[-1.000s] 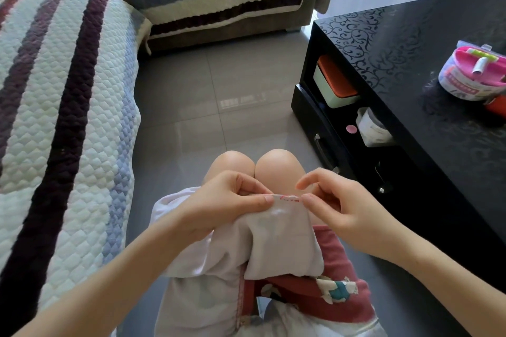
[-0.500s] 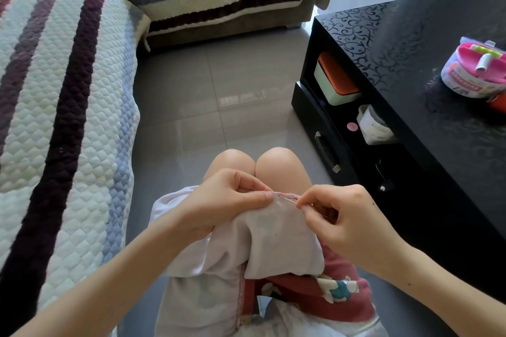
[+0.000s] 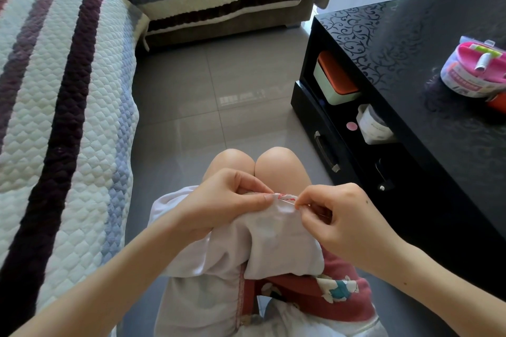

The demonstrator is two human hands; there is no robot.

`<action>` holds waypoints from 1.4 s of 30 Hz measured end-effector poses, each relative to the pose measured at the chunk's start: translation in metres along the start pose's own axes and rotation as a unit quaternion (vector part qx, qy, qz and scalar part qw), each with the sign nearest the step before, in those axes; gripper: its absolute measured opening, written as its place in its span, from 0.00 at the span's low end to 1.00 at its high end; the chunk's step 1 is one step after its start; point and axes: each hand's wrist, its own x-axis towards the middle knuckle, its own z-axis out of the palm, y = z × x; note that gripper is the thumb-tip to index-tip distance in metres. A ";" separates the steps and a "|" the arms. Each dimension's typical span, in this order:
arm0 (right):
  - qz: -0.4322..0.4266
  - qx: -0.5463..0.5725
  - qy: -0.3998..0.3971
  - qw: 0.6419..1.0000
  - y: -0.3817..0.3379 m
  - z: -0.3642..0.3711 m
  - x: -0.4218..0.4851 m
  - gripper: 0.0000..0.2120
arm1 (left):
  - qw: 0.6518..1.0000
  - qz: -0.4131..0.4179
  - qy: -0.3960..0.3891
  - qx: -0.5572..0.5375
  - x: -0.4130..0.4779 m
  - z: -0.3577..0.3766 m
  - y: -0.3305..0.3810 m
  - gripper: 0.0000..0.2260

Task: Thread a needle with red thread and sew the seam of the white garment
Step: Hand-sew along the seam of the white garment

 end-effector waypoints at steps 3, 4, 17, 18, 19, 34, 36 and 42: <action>0.001 -0.014 -0.007 1.000 -0.003 0.003 0.002 0.06 | 0.999 0.023 0.003 0.025 0.000 0.001 0.000 0.05; 0.001 -0.018 -0.010 1.000 -0.003 0.004 0.003 0.06 | 0.999 0.030 0.003 0.032 0.000 0.001 0.000 0.04; 0.045 0.104 -0.016 0.993 -0.002 -0.003 0.003 0.07 | 1.000 0.000 0.014 0.026 0.000 0.005 0.001 0.06; 0.052 0.125 -0.017 0.991 -0.002 -0.003 0.003 0.07 | 1.000 -0.001 0.009 0.024 0.000 0.005 0.001 0.06; 0.064 0.152 -0.020 0.986 0.000 -0.003 0.004 0.07 | 1.000 0.000 0.003 0.020 0.000 0.005 0.002 0.06; 0.188 0.383 -0.106 0.898 0.011 -0.015 0.008 0.09 | 0.980 -0.012 -0.111 -0.165 0.003 0.003 0.003 0.11; 0.189 0.385 -0.111 0.896 0.011 -0.013 0.008 0.07 | 0.978 -0.016 -0.118 -0.170 0.003 0.002 0.003 0.11; 0.175 0.414 -0.111 0.886 0.011 -0.004 0.006 0.07 | 0.974 -0.035 -0.134 -0.180 0.005 0.004 0.002 0.07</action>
